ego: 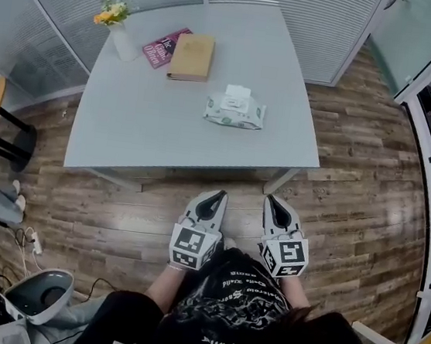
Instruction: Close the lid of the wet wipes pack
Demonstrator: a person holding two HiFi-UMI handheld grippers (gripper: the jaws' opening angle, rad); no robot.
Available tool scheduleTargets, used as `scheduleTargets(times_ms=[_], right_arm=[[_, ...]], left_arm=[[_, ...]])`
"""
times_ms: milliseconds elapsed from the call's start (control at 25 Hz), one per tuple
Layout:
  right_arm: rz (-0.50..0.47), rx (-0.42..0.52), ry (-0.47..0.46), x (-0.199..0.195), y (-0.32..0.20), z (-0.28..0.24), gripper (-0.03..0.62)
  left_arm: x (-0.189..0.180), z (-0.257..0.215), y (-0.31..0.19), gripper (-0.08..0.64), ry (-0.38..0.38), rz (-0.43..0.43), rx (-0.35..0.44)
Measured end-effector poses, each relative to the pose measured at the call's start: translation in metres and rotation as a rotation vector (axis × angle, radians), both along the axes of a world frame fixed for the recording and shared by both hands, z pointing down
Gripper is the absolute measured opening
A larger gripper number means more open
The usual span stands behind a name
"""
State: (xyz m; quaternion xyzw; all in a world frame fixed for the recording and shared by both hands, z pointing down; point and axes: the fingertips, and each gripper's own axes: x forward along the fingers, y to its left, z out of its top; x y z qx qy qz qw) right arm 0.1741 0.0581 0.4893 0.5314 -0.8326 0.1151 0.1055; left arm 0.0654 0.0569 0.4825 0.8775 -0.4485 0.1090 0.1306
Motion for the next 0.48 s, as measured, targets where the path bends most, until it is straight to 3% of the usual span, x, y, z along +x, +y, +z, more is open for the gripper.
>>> scheduleTargets(times_ms=[240,480], right_arm=[[0.013,-0.018,0.024,-0.003,-0.029,0.007,-0.002],[0.047,-0.025,0.017,-0.007,-0.075,0.003,-0.002]], left_arm=[[-0.01,-0.008,-0.043,0.01,-0.001,-0.008,0.051],[-0.02,-0.008,-0.092,0.011,-0.009,0.008,0.048]])
